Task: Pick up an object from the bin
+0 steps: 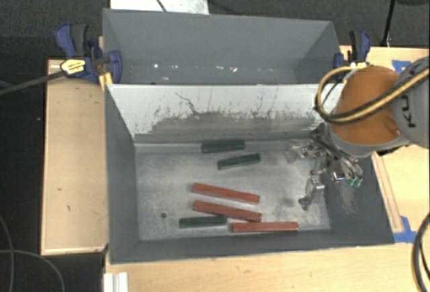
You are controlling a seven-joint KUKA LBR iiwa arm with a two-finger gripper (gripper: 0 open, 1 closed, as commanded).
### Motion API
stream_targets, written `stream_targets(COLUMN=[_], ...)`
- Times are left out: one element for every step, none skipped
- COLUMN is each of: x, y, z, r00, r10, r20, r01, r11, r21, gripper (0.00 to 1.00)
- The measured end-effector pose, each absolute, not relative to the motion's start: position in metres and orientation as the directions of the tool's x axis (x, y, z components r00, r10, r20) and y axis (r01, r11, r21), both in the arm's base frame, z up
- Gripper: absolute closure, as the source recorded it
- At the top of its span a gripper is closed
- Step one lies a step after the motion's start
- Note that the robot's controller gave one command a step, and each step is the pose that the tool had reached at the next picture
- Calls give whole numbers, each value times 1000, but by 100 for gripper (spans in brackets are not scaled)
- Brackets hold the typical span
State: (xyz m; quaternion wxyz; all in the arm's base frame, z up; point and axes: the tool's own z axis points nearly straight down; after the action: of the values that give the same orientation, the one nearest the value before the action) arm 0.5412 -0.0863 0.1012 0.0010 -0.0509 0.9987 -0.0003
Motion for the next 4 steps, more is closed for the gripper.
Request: stream_targets(x=[540,533,513,498], y=[-77,-70,-44,-33], z=[96,97,99,92], r00=[-994,-992,-999,-997], r10=[-112,130,-43,-77], r20=[-5,0,-1,-2], r01=[-112,130,-43,-77], r11=[994,992,999,997], r21=[0,1,0,1], gripper=[0,0,0,0])
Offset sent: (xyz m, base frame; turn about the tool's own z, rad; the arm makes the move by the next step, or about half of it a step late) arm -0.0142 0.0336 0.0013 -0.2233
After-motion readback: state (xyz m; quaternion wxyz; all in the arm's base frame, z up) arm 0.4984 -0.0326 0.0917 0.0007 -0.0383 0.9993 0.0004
